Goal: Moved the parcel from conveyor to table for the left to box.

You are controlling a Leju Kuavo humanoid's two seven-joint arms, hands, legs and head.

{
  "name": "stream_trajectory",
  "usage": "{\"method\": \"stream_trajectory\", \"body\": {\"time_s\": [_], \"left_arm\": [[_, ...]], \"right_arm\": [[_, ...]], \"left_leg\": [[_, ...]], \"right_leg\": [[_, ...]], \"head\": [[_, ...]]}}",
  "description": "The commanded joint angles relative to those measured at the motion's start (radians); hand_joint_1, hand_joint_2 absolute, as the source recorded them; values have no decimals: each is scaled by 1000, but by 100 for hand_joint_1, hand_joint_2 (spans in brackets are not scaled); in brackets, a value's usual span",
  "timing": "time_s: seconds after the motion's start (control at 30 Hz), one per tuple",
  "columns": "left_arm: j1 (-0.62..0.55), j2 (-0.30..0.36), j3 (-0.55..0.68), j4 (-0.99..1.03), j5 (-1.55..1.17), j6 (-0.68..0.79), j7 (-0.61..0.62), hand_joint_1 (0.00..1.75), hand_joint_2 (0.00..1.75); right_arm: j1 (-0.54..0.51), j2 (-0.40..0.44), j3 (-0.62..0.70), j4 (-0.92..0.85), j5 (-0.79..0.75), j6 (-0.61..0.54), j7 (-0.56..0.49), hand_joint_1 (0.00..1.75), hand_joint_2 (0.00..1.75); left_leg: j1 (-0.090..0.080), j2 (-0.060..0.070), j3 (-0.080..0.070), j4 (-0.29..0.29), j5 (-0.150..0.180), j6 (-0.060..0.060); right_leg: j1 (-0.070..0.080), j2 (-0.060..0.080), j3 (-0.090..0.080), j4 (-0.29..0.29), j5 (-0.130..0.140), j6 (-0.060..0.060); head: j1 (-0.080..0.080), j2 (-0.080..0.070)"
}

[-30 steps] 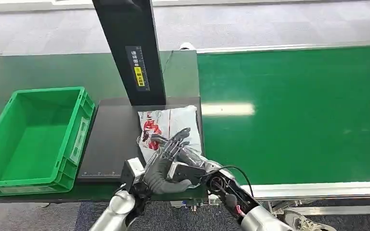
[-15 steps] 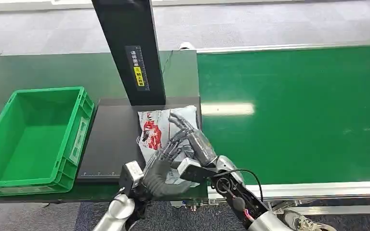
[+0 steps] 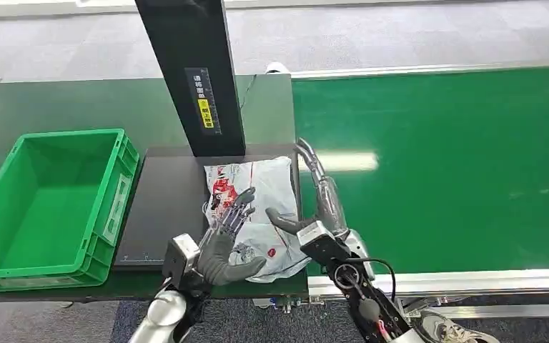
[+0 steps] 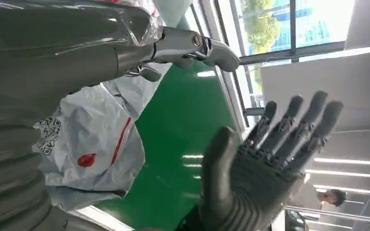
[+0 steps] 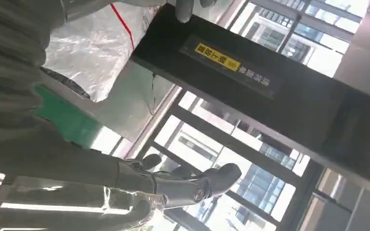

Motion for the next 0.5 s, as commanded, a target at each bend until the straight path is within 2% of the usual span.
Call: {"method": "stream_trajectory", "body": {"time_s": [0.03,0.1,0.3,0.4,0.5], "left_arm": [[-6,24,31,-40,-214,208,-25,0,175],[-36,39,23,-41,-345,316,-39,0,175],[-124,56,35,43,-397,284,-26,0,175],[-180,63,32,128,-425,273,-5,0,175],[-182,63,33,129,-425,273,-5,0,175]], "right_arm": [[112,-105,-79,-237,-53,136,53,0,175],[140,-134,-100,-245,-65,182,57,0,175],[169,-152,-143,-220,-99,277,51,0,175],[172,-173,-140,-204,-89,292,42,0,175],[172,-174,-140,-204,-89,292,41,0,175]], "left_leg": [[0,-3,-1,0,0,2],[1,-4,-1,0,0,2],[1,-3,-1,0,1,2],[1,-3,-1,0,1,2],[1,-3,0,0,1,2]], "right_leg": [[1,-3,0,-1,0,-2],[1,-5,1,-1,0,-3],[2,-4,1,-1,0,-3],[2,-4,1,-1,0,-3],[1,-4,1,-2,0,-3]], "head": [[0,0],[0,0],[0,0],[0,0],[0,0]]}}
